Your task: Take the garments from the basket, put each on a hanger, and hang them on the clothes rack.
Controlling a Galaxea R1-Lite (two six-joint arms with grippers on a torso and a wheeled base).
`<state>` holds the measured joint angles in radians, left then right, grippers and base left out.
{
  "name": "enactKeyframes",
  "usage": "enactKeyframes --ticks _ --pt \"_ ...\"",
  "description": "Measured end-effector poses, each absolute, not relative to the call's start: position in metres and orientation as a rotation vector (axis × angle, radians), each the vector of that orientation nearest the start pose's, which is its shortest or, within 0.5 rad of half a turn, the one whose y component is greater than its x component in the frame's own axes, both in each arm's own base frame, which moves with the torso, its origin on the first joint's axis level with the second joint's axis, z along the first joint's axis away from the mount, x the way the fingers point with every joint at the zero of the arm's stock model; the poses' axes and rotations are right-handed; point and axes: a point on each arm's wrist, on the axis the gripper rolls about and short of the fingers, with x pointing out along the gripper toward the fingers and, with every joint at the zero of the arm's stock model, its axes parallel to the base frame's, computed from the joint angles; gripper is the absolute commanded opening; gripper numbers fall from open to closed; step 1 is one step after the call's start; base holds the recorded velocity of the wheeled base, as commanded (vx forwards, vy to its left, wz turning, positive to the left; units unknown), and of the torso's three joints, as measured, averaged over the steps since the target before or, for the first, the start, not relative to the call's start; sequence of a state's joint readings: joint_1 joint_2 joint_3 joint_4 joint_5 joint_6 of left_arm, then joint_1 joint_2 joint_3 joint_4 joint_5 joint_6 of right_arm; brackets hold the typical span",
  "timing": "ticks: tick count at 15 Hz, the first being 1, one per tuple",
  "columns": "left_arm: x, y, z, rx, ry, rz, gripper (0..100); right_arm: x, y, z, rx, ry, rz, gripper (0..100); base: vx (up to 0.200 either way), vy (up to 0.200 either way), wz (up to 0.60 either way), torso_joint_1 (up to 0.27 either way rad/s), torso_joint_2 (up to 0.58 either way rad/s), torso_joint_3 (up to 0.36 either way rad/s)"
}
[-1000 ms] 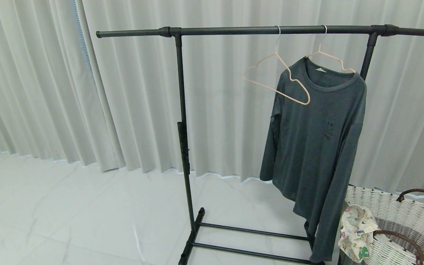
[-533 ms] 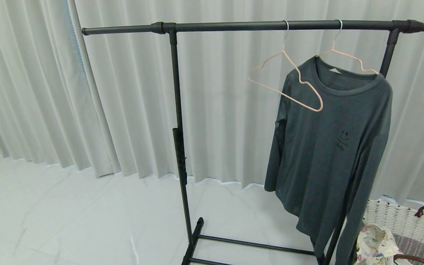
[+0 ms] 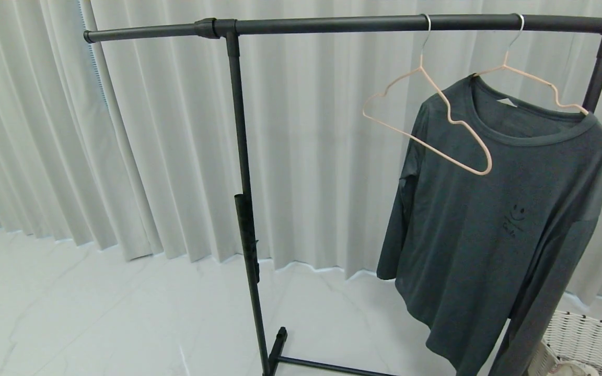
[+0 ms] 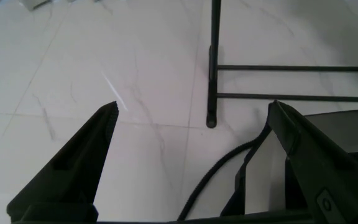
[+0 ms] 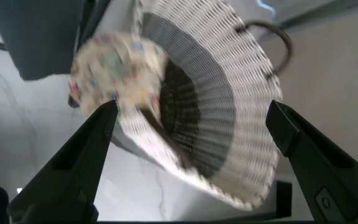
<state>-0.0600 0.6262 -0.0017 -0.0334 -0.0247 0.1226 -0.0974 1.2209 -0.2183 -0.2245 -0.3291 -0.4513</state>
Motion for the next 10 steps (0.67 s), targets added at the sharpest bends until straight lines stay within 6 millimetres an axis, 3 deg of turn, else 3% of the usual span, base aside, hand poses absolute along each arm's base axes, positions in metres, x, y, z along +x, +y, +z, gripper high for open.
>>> enactKeyframes --ticks 4,10 --pt "0.027 -0.002 0.078 0.131 0.575 -0.119 100 0.153 -0.025 0.077 -0.508 0.931 -0.21 100 0.0 0.0 0.0 0.0 0.0 0.0" --pt "0.027 -0.002 0.078 0.136 0.575 -0.115 100 0.198 -0.048 0.031 -0.541 0.987 -0.181 100 0.0 0.0 0.0 0.0 0.0 0.0"
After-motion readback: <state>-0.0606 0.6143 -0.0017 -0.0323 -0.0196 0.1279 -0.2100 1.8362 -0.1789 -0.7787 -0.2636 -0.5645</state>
